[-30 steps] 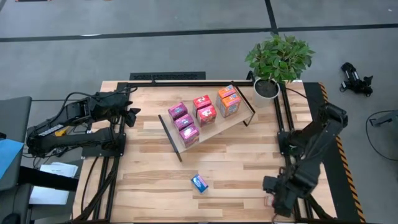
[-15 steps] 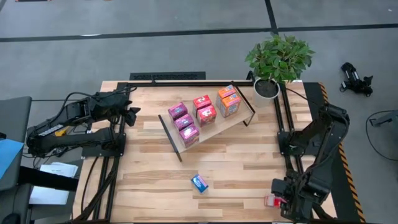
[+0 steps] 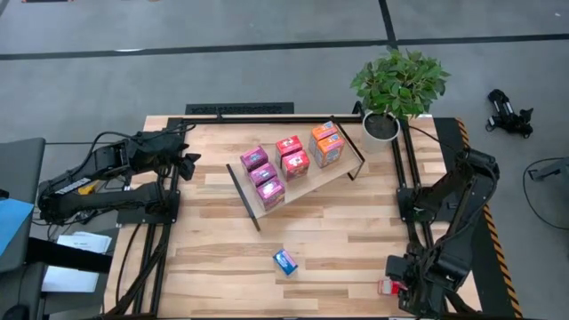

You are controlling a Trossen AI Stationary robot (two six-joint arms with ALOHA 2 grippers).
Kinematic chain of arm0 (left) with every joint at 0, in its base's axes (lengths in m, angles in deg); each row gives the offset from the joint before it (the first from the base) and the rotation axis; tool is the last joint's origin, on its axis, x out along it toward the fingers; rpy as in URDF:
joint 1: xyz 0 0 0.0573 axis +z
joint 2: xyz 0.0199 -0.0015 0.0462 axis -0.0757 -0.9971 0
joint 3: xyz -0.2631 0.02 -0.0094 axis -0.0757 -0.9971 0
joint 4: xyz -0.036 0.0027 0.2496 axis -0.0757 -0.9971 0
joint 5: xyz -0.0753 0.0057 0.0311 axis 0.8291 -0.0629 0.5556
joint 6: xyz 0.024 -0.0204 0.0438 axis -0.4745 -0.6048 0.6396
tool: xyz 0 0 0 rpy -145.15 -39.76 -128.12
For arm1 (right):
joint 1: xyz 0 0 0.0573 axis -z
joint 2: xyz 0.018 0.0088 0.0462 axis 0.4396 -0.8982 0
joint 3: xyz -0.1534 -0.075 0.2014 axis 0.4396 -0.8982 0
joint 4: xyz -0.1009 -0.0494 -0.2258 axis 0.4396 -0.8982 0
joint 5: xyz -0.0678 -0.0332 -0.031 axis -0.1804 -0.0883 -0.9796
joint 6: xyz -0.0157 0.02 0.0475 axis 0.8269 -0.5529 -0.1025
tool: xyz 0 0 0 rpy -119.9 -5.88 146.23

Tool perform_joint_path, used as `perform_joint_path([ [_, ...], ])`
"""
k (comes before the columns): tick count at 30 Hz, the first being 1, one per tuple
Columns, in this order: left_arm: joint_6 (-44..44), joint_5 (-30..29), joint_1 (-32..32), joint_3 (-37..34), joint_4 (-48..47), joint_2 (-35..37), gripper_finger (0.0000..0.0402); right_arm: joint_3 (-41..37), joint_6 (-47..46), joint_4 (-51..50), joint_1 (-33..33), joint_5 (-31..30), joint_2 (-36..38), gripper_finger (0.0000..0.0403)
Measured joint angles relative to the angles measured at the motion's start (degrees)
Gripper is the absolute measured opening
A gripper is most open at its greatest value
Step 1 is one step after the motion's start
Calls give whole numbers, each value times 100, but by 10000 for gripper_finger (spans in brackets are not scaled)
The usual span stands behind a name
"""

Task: Stack cereal on shelf
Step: Put the red cereal box aligned with the other red cereal boxes on the shelf

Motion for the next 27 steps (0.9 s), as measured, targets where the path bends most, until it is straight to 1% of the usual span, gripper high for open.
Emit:
perform_joint_path([
  [4,0,0,0,-1,-6,-2,268,0,2,149,-10,18,-95,302],
  [11,2,-13,-2,-1,-17,0,268,13,116,578,-84,68,-531,302],
  [16,-1,-22,-1,0,-15,-1,268,-11,426,329,-33,451,-774,302],
  [18,-6,-19,0,-1,-15,-1,268,-2,452,169,20,687,-832,302],
  [20,-46,-7,-2,1,-15,0,268,-4,461,15,71,775,-841,302],
  [24,-50,-7,0,-1,-13,0,268,0,400,-314,138,754,-841,302],
  [27,-52,-4,-1,0,-13,-2,268,0,89,-405,73,490,-841,302],
])
